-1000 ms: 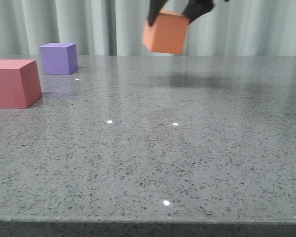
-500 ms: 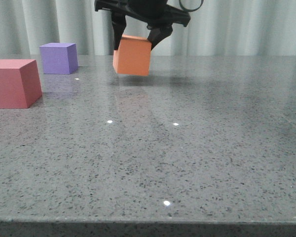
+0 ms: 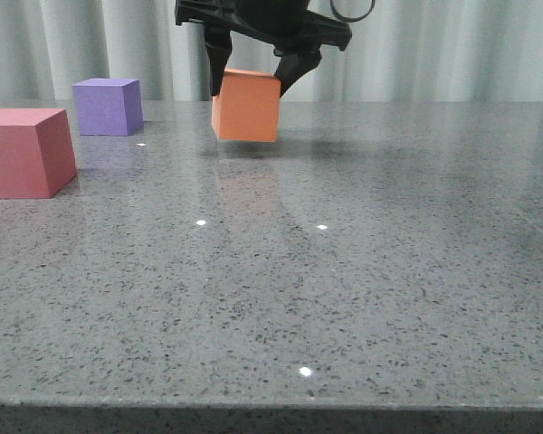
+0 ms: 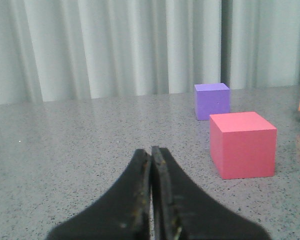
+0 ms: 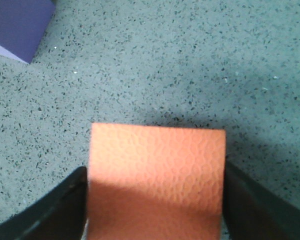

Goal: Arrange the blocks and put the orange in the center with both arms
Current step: 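Lower the orange cube onto the table center and open the right gripper, then raise the open right gripper away from the orange cube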

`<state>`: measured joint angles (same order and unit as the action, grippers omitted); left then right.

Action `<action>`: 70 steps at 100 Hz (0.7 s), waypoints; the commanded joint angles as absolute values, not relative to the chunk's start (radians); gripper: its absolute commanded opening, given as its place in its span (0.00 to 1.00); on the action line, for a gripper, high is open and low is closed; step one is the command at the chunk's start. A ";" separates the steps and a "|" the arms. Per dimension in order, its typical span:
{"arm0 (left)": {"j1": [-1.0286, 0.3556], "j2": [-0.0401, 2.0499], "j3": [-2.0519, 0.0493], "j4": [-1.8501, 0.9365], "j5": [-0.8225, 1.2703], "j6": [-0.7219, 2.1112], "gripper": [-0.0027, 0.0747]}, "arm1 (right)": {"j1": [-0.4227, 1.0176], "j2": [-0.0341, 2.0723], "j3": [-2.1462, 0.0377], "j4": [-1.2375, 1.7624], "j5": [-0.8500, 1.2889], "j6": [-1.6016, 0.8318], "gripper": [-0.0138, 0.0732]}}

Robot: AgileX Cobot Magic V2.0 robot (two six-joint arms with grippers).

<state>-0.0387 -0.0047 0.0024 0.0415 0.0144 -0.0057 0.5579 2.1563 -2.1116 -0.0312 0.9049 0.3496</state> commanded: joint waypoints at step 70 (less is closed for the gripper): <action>-0.046 -0.040 0.045 0.038 -0.066 -0.015 0.01 | 0.450 1.932 -2.147 -0.054 0.958 0.186 0.88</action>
